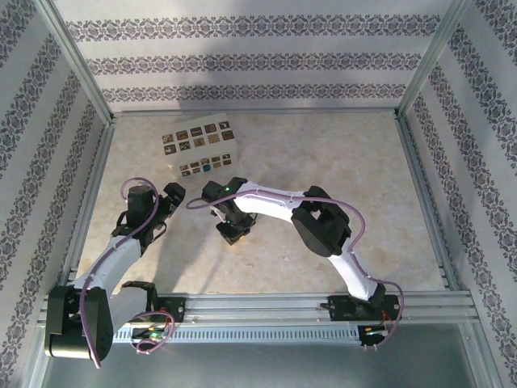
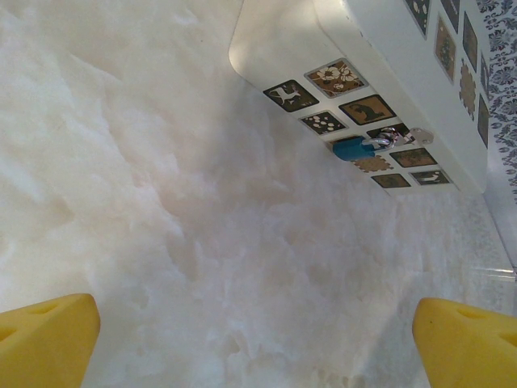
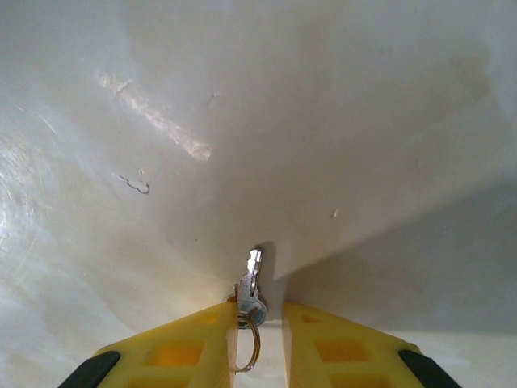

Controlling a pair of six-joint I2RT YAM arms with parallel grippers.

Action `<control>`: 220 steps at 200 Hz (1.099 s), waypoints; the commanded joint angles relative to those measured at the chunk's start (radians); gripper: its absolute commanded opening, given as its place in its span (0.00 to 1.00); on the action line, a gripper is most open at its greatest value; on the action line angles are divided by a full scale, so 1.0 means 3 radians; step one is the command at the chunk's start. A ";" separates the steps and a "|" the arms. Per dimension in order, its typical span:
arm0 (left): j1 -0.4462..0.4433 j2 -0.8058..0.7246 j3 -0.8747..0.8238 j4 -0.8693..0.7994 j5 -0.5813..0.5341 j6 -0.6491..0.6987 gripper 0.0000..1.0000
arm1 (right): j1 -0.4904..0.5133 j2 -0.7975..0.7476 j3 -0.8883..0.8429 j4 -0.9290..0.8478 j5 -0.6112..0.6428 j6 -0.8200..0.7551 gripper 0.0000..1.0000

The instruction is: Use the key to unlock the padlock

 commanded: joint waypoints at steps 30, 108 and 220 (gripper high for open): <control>0.0056 -0.0051 0.0028 -0.0093 -0.0035 0.0087 0.99 | 0.0038 -0.0040 -0.0103 -0.0102 -0.0027 0.0002 0.21; 0.0059 -0.0074 0.0043 -0.0143 -0.0005 0.0084 0.99 | -0.0006 -0.0279 -0.0205 -0.0081 -0.0042 0.0012 0.02; -0.0111 0.0367 -0.0115 0.1345 0.1119 -0.1342 0.92 | -0.0711 -0.1282 -0.0564 0.0538 -0.0425 0.0198 0.00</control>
